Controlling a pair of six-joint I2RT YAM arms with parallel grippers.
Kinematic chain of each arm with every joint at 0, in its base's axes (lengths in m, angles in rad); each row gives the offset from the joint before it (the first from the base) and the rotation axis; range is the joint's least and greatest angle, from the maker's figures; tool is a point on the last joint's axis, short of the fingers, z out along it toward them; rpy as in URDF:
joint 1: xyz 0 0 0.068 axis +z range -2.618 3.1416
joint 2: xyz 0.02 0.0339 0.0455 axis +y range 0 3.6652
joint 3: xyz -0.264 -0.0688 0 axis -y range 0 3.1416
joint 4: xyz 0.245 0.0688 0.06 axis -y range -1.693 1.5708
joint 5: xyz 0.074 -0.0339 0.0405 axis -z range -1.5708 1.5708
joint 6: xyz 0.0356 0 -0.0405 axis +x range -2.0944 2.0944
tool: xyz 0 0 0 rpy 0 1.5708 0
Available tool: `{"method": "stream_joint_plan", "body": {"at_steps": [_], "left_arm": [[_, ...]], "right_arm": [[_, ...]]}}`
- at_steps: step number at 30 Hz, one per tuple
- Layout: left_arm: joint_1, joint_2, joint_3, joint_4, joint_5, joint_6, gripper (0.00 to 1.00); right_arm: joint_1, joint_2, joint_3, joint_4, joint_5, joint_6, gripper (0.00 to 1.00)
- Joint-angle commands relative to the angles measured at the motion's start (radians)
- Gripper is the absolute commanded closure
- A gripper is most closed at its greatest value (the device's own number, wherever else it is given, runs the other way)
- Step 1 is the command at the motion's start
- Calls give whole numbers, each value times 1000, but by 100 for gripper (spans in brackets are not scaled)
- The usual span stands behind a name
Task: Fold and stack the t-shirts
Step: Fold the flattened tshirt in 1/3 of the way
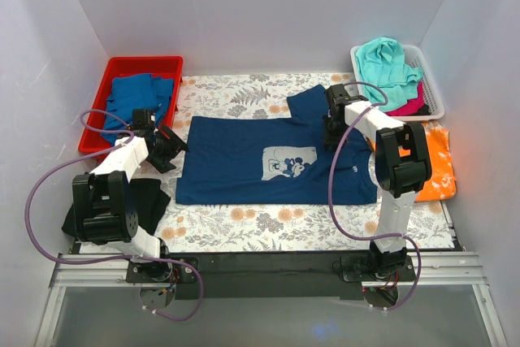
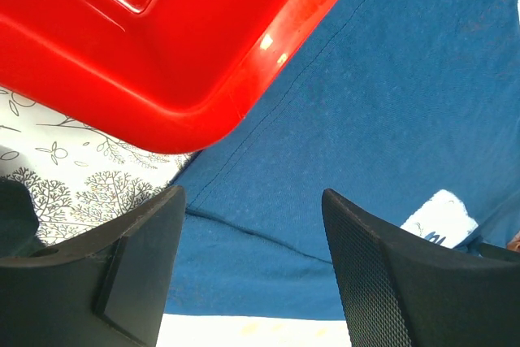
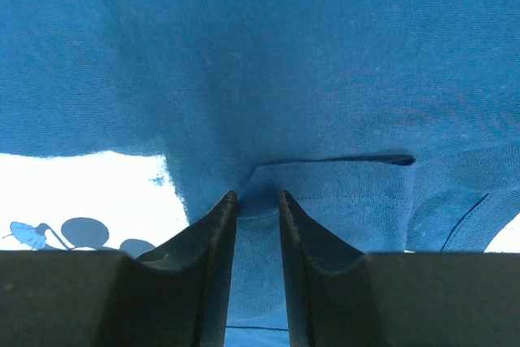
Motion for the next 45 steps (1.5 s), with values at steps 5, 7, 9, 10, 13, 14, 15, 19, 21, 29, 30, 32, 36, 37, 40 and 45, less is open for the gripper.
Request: {"method": "stream_joint_plan", "body": {"at_steps": [5,7,9,10,13,14,15,19,21,29,30,32,36,37,40,45], "left_arm": [[4,-1,-15,11,-3,11,33],[3,-1,-18,14,-2,12,33],[3,-1,-20,16,1,14,33],[4,0,-20,16,1,14,33],[3,2,-17,16,1,18,33],[3,3,-15,18,3,18,33],[3,5,-14,18,1,20,33],[3,8,-11,19,3,20,33],[3,9,-15,22,6,20,33],[3,11,-23,25,3,27,33],[3,14,-25,25,5,29,33],[4,14,-26,25,1,30,33],[3,23,-29,30,1,32,34],[3,23,-29,30,1,32,34],[3,23,-31,31,1,32,34],[3,22,-41,36,-5,32,34]], "right_arm": [[8,-28,-20,-61,60,1,80],[8,-47,-37,-77,74,0,97],[8,-64,-50,-82,88,-2,99],[9,-82,-58,-87,94,1,99],[12,-126,-64,-94,117,6,99],[15,-140,-69,-97,117,6,99],[17,-174,-73,-99,120,9,99],[25,-283,-132,-91,108,23,99],[29,-329,-191,-82,97,36,99],[41,-574,-449,-87,-13,122,99],[45,-614,-477,-97,-29,142,99],[55,-648,-533,-117,-30,174,99],[92,-714,-604,-178,-61,233,99],[113,-717,-613,-197,-64,254,99],[166,-746,-627,-223,-72,288,96],[187,-765,-557,-242,-6,274,85]]}}
